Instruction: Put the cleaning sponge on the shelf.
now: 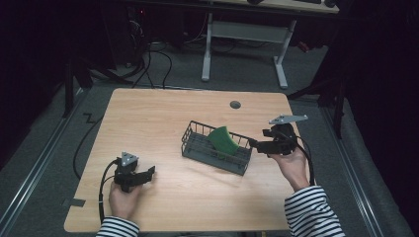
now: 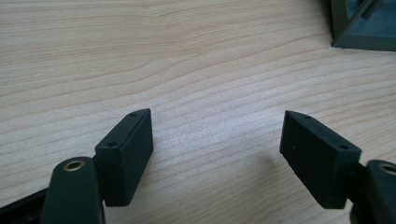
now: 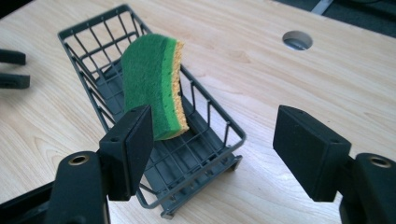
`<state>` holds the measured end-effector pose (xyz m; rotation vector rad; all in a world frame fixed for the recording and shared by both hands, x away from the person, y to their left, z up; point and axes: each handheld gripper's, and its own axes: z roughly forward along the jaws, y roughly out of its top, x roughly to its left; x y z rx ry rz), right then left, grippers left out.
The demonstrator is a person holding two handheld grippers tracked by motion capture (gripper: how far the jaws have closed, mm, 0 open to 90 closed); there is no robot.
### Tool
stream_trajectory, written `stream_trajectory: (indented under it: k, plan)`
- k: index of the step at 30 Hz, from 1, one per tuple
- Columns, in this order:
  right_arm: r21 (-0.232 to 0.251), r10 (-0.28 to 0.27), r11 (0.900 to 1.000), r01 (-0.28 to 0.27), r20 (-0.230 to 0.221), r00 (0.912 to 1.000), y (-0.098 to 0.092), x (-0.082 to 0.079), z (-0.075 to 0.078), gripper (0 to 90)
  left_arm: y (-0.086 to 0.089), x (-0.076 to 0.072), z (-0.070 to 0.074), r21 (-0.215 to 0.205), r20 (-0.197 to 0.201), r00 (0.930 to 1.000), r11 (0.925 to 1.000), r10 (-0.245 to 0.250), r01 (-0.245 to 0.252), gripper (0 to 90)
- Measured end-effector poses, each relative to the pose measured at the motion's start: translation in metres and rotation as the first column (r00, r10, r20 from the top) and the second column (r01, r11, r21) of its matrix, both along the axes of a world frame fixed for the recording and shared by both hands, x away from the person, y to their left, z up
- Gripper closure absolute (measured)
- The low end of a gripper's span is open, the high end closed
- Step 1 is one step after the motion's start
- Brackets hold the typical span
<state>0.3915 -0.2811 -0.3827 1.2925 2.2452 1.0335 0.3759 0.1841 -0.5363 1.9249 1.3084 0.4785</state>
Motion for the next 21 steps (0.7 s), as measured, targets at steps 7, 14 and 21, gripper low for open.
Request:
stream_trajectory:
  k: [7,14,21]
  plan:
    - [0.01,-0.023,1.0,0.023,0.033,0.9992,-0.013,-0.012,0.007,30.5,0.0,0.0,0.0,-0.001,0.0,1.0,1.0,0.0,0.0,26.1]
    - [0.03,-0.063,0.998,0.062,0.035,0.9974,-0.032,-0.024,0.002,31.3,0.0,0.0,0.0,0.002,0.0,1.0,1.0,-0.001,0.001,26.1]
    - [0.081,-0.109,0.991,0.107,0.032,0.9935,-0.051,-0.037,-0.007,31.5,0.0,0.0,0.0,0.005,0.001,1.0,1.0,-0.001,0.001,26.0]
